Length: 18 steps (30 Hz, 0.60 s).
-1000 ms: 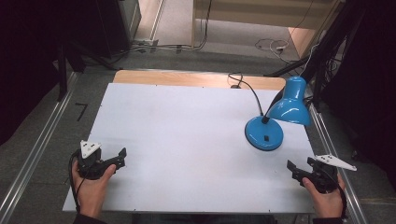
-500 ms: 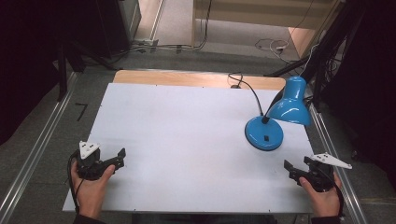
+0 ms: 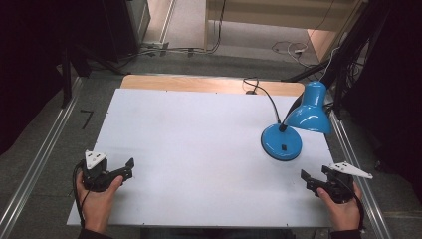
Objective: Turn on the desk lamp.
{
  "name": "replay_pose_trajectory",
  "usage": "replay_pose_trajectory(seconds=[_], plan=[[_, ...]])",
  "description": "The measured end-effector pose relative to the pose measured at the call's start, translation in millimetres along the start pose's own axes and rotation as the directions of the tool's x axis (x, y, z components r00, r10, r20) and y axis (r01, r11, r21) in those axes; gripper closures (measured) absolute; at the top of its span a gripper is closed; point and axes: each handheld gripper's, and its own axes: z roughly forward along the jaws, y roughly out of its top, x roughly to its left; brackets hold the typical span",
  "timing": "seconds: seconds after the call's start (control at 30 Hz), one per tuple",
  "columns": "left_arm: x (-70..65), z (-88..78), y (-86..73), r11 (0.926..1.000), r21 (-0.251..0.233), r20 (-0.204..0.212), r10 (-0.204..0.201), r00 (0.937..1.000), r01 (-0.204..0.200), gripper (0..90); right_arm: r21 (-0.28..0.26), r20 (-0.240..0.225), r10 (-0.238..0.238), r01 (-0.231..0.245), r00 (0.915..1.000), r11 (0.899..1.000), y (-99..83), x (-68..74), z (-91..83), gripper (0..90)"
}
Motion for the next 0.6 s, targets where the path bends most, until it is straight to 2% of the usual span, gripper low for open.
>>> replay_pose_trajectory(seconds=[0.6], plan=[[-0.2, -0.3, 0.0, 1.0, -0.002, 0.001, 0.001, 1.0, -0.001, 7.5, 0.0, -0.014, -0.02, 0.02, 0.9997, 1.0, 7.4, 7.4, 8.6, 17.2]])
